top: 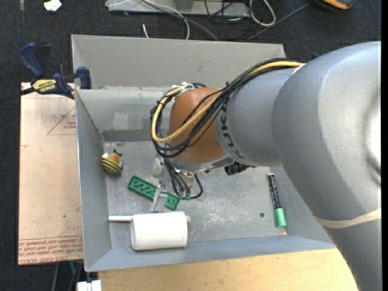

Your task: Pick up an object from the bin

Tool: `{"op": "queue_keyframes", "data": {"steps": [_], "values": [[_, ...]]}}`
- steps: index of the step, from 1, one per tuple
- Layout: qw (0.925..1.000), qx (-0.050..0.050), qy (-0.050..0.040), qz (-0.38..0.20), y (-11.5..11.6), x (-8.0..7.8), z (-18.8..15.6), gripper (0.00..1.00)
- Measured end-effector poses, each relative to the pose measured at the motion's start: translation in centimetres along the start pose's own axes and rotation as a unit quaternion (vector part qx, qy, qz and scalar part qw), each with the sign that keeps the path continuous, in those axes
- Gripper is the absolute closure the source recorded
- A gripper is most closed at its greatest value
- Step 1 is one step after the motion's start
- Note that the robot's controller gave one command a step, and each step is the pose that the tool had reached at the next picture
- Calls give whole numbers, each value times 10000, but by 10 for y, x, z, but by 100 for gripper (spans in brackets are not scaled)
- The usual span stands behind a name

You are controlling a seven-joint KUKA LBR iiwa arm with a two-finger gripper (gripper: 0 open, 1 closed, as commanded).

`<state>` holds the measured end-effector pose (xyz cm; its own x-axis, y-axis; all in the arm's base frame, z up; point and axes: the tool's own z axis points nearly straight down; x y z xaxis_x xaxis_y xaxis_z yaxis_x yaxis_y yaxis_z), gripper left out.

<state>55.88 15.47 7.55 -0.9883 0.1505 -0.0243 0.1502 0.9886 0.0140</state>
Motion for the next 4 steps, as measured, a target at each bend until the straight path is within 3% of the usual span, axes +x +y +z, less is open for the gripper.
{"op": "queue_keyframes", "data": {"steps": [1,2,4], "values": [[9993,17,73,-361,-6,3,4,100],[9993,16,73,-359,-6,3,4,100],[9994,14,83,-349,-6,2,-34,100]]}}
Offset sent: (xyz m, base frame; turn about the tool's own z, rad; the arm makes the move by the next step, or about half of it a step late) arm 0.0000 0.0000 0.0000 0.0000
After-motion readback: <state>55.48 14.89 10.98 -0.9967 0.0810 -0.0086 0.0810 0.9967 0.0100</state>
